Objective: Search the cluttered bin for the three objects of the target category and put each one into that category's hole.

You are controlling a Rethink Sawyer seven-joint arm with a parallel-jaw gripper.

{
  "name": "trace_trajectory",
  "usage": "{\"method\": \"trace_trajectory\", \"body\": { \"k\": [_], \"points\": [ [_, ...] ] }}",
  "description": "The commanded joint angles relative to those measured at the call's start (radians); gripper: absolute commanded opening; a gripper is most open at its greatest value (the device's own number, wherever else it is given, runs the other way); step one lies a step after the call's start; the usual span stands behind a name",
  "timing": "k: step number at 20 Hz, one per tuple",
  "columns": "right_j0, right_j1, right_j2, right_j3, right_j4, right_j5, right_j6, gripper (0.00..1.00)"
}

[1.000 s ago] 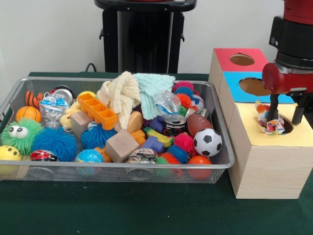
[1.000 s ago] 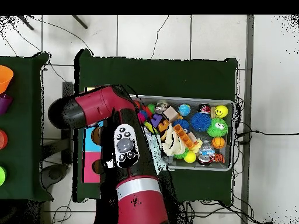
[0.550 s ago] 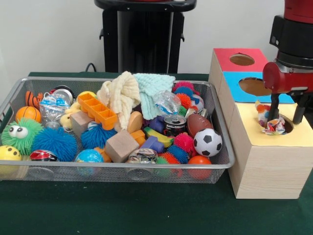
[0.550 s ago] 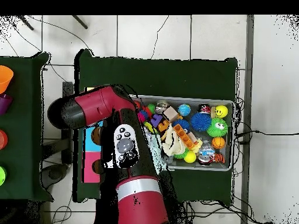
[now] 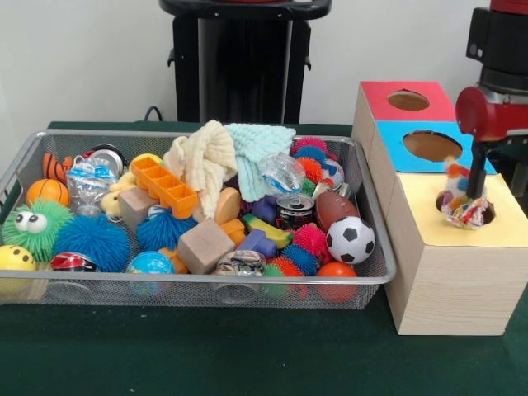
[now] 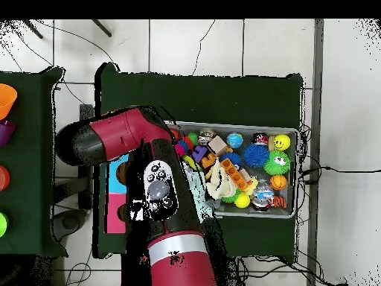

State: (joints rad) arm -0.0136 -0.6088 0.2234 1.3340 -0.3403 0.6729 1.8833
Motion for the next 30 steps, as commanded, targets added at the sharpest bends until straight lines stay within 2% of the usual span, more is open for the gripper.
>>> {"method": "trace_trajectory", "body": {
  "k": [1,9,25,26,28,30],
  "points": [
    [-0.045,-0.055,0.081,0.105,0.030,0.057,-0.058,1.00],
    [-0.053,-0.086,0.083,0.129,0.047,0.071,-0.062,1.00],
    [-0.046,-0.076,0.075,0.122,0.040,0.059,-0.050,1.00],
    [-0.055,-0.078,0.085,0.134,0.045,0.035,-0.051,0.00],
    [-0.059,-0.080,0.086,0.146,0.049,0.003,-0.032,0.00],
    [-0.033,-0.076,0.062,0.124,0.035,0.041,-0.022,0.00]
  ]
}}
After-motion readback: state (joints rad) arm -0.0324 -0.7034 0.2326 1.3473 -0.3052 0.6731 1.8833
